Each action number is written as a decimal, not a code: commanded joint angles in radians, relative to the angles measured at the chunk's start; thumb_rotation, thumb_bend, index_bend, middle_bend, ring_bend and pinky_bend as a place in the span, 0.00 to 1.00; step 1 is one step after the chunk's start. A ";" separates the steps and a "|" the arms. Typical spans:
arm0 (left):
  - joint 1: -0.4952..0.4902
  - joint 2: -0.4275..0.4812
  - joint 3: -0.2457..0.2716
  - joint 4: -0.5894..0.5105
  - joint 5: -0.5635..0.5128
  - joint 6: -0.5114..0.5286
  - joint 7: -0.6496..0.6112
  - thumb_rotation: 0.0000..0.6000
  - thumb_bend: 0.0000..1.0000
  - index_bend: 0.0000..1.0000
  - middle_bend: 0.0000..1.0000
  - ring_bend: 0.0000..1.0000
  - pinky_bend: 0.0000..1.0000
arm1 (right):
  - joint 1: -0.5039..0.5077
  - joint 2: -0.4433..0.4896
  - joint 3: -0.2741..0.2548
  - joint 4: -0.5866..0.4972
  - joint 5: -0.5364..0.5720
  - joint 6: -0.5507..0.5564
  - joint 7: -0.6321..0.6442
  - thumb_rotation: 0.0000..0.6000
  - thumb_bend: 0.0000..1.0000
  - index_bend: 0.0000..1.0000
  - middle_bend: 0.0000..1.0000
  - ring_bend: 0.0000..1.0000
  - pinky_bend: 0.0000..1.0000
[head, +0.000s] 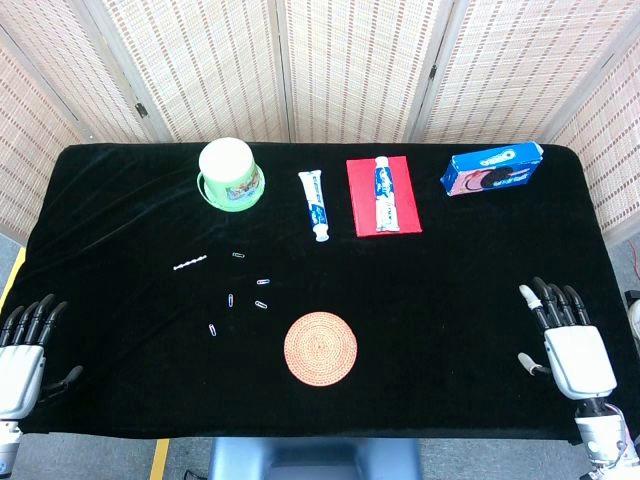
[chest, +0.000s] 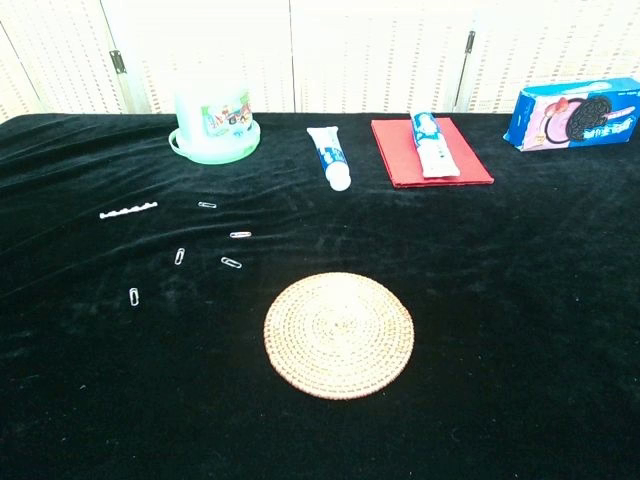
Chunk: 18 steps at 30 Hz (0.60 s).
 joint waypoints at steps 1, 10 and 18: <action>-0.002 -0.004 -0.002 0.001 -0.003 -0.003 0.005 1.00 0.25 0.05 0.00 0.00 0.00 | 0.000 0.004 0.002 0.002 0.006 -0.003 0.010 1.00 0.18 0.00 0.00 0.00 0.00; -0.014 -0.009 -0.002 -0.001 0.006 -0.014 0.012 1.00 0.25 0.05 0.00 0.00 0.00 | -0.001 0.012 -0.011 0.004 -0.009 -0.008 0.027 1.00 0.18 0.00 0.00 0.00 0.00; -0.070 0.021 -0.043 -0.025 0.058 -0.017 0.029 1.00 0.25 0.07 0.33 0.29 0.27 | -0.004 0.013 -0.020 -0.004 -0.058 0.018 0.042 1.00 0.18 0.00 0.00 0.00 0.00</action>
